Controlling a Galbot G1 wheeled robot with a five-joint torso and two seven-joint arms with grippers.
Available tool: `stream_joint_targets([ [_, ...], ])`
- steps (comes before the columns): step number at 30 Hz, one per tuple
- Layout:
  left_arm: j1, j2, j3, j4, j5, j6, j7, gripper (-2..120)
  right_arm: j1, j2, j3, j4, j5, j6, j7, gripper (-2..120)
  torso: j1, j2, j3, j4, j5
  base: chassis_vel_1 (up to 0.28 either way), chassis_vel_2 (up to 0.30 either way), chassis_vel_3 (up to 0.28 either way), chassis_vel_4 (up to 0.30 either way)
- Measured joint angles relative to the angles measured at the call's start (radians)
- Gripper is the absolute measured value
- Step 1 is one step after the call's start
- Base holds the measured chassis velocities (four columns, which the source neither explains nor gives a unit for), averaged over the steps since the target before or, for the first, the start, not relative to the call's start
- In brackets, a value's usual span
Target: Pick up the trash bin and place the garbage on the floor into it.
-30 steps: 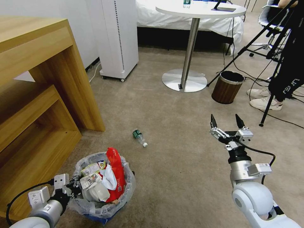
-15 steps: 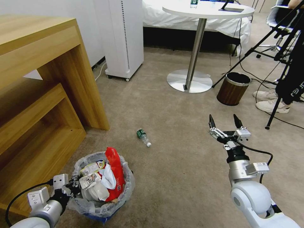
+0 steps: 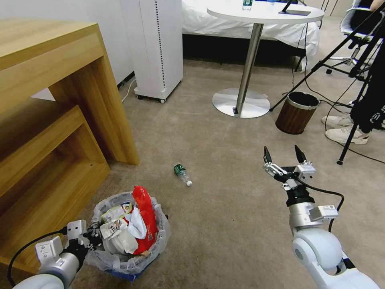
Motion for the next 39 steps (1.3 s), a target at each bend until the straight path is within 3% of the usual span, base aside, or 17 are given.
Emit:
stream_joint_targets([
  [31, -0.004, 0.005, 0.005, 0.008, -0.002, -0.006, 0.005, 0, 0.003, 0.009, -0.018, -0.001, -0.006, -0.002, 0.005, 100, 0.000, 0.000, 0.000, 0.0001, 0.0001, -0.188, 0.184, 0.192, -0.190],
  [35, -0.003, 0.003, 0.007, 0.008, 0.000, -0.006, 0.007, 0, 0.008, 0.000, -0.041, 0.010, 0.009, -0.033, 0.022, 100, 0.000, 0.000, 0.000, -0.0002, -0.0001, -0.082, 0.083, 0.100, -0.111],
  [38, 0.004, -0.001, 0.009, 0.008, 0.007, -0.009, 0.010, 0, 0.043, -0.039, -0.120, 0.034, 0.095, -0.171, 0.067, 100, 0.000, 0.000, 0.000, 0.0000, -0.0002, -0.017, 0.023, 0.006, -0.010],
  [39, 0.004, -0.001, 0.009, 0.008, 0.007, -0.009, 0.010, 0, 0.043, -0.039, -0.120, 0.034, 0.095, -0.171, 0.067, 100, 0.000, 0.000, 0.000, 0.0000, -0.0002, 0.000, 0.000, 0.000, 0.000],
])
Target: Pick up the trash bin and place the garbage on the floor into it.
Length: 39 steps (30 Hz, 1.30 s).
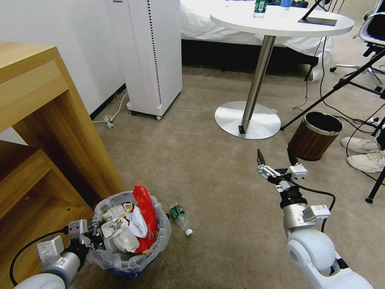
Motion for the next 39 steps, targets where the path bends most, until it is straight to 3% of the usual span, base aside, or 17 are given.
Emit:
stream_joint_targets([
  [3, 0.003, -0.008, 0.001, -0.002, 0.005, -0.004, 0.004, 0, 0.081, -0.030, -0.105, -0.007, 0.132, -0.140, 0.065, 100, 0.000, 0.000, 0.000, 0.0000, 0.0002, 0.000, 0.000, 0.000, 0.000],
  [4, 0.003, -0.008, 0.001, -0.002, 0.005, -0.004, 0.004, 0, 0.081, -0.030, -0.105, -0.007, 0.132, -0.140, 0.065, 100, 0.000, 0.000, 0.000, 0.0000, 0.0002, 0.000, 0.000, 0.000, 0.000],
  [6, 0.007, -0.021, 0.002, -0.007, 0.015, -0.009, 0.009, 0, 0.200, -0.046, -0.240, -0.035, 0.330, -0.275, 0.175, 100, 0.000, 0.000, 0.000, 0.0000, 0.0004, 0.000, 0.000, 0.000, 0.000],
  [7, 0.007, -0.021, 0.002, -0.007, 0.015, -0.009, 0.009, 0, 0.200, -0.046, -0.240, -0.035, 0.330, -0.275, 0.175, 100, 0.000, 0.000, 0.000, 0.0000, 0.0004, 0.000, 0.000, 0.000, 0.000],
  [9, 0.010, -0.031, 0.002, -0.010, 0.023, -0.013, 0.012, 0, 0.304, -0.055, -0.347, -0.071, 0.494, -0.419, 0.278, 100, 0.000, 0.000, 0.000, 0.0002, -0.0003, 0.000, 0.000, 0.000, 0.000],
  [10, 0.010, -0.031, 0.002, -0.010, 0.023, -0.013, 0.012, 0, 0.304, -0.055, -0.347, -0.071, 0.494, -0.419, 0.278, 100, 0.000, 0.000, 0.000, 0.0002, -0.0003, 0.000, 0.000, 0.000, 0.000],
  [13, 0.010, -0.051, 0.002, -0.010, 0.033, -0.016, 0.013, 0, 0.450, -0.029, -0.485, -0.190, 0.685, -0.566, 0.387, 98, 0.000, 0.000, 0.000, 0.0002, 0.0002, 0.000, 0.000, 0.000, 0.000],
  [17, 0.008, -0.077, 0.004, -0.009, 0.046, -0.019, 0.015, 0, 0.556, 0.025, -0.579, -0.330, 0.740, -0.633, 0.409, 97, 0.000, 0.000, 0.000, 0.0002, -0.0001, 0.000, 0.000, 0.000, 0.000],
  [23, 0.001, -0.105, 0.008, -0.004, 0.057, -0.023, 0.017, 0, 0.620, 0.092, -0.687, -0.466, 0.697, -0.644, 0.363, 97, 0.000, 0.000, 0.000, 0.0001, -0.0001, 0.000, 0.000, 0.000, 0.000],
  [26, -0.005, -0.116, 0.007, 0.001, 0.059, -0.023, 0.017, 0, 0.660, 0.139, -0.789, -0.554, 0.643, -0.631, 0.315, 97, 0.000, 0.000, 0.000, -0.0001, -0.0001, 0.000, 0.000, 0.000, 0.000],
  [31, -0.009, -0.124, 0.007, 0.003, 0.059, -0.024, 0.017, 0, 0.697, 0.179, -0.886, -0.613, 0.613, -0.622, 0.282, 96, 0.000, 0.000, 0.000, 0.0000, 0.0001, 0.000, 0.000, 0.000, 0.000],
  [34, -0.018, -0.133, 0.005, 0.008, 0.060, -0.028, 0.016, 0, 0.730, 0.244, -0.966, -0.689, 0.579, -0.628, 0.256, 95, 0.000, 0.000, 0.000, 0.0002, 0.0002, 0.000, 0.000, 0.000, 0.000],
  [39, -0.022, -0.142, 0.006, 0.015, 0.064, -0.033, 0.016, 0, 0.743, 0.254, -0.995, -0.724, 0.551, -0.628, 0.243, 95, 0.000, 0.000, 0.000, 0.0001, 0.0002, 0.000, 0.000, 0.000, 0.000],
])
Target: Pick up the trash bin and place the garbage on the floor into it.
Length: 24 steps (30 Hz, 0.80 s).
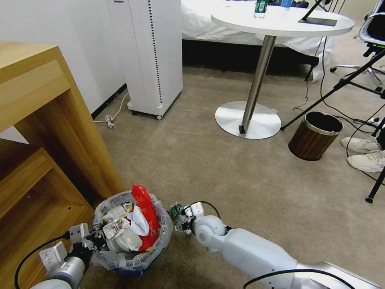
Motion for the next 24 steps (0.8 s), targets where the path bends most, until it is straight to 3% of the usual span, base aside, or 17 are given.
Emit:
stream_joint_targets([
  [10, -0.007, -0.006, 0.008, 0.006, 0.007, -0.003, 0.001, 0, -0.015, -0.031, 0.000, -0.026, -0.045, 0.028, -0.012, 86, 0.000, 0.000, 0.000, -0.0002, 0.0000, 0.000, 0.000, 0.000, 0.000],
  [24, -0.008, 0.000, 0.016, -0.003, 0.004, -0.006, 0.004, 0, -0.007, 0.018, -0.024, -0.122, -0.086, 0.077, -0.045, 75, 0.000, 0.000, 0.000, 0.0000, 0.0000, 0.000, 0.000, 0.000, 0.000],
])
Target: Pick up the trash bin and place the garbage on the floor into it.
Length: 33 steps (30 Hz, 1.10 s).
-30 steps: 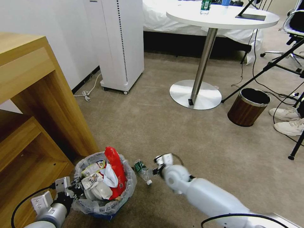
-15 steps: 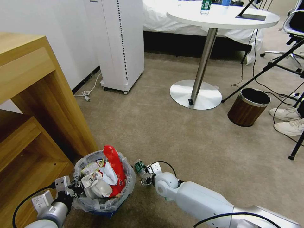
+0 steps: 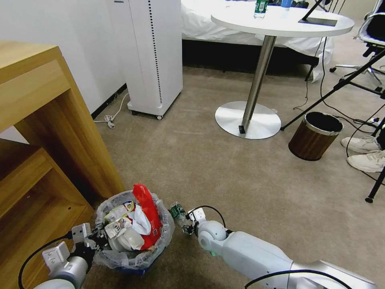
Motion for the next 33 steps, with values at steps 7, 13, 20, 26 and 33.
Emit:
stream_joint_targets([
  [7, 0.000, 0.000, 0.003, -0.004, -0.003, -0.003, 0.003, 0, 0.007, 0.027, -0.024, -0.047, -0.021, 0.028, -0.012, 68, 0.000, 0.000, 0.000, 0.0000, 0.0000, 0.000, 0.000, 0.000, 0.000],
  [13, -0.003, -0.001, 0.007, -0.004, -0.004, -0.010, 0.008, 0, 0.005, 0.031, -0.032, -0.053, -0.041, 0.052, -0.013, 43, 0.000, 0.000, 0.000, 0.0000, 0.0000, 0.000, 0.000, 0.000, 0.000],
  [20, -0.003, -0.003, 0.009, -0.006, -0.002, -0.011, 0.009, 0, -0.011, 0.012, -0.020, -0.032, -0.056, 0.068, -0.013, 21, 0.000, 0.000, 0.000, 0.0000, 0.0000, 0.000, 0.000, 0.000, 0.000],
  [26, -0.004, 0.001, 0.003, 0.006, -0.002, -0.013, 0.009, 0, -0.042, -0.100, 0.034, 0.115, -0.065, 0.125, -0.016, 18, 0.000, 0.000, 0.000, 0.0002, 0.0004, 0.000, 0.000, 0.000, 0.000],
  [33, -0.008, 0.012, -0.002, 0.018, -0.003, -0.014, 0.010, 0, -0.090, -0.386, 0.155, 0.521, -0.117, 0.281, -0.099, 18, 0.000, 0.000, 0.000, -0.0003, 0.0005, 0.000, 0.000, 0.000, 0.000],
])
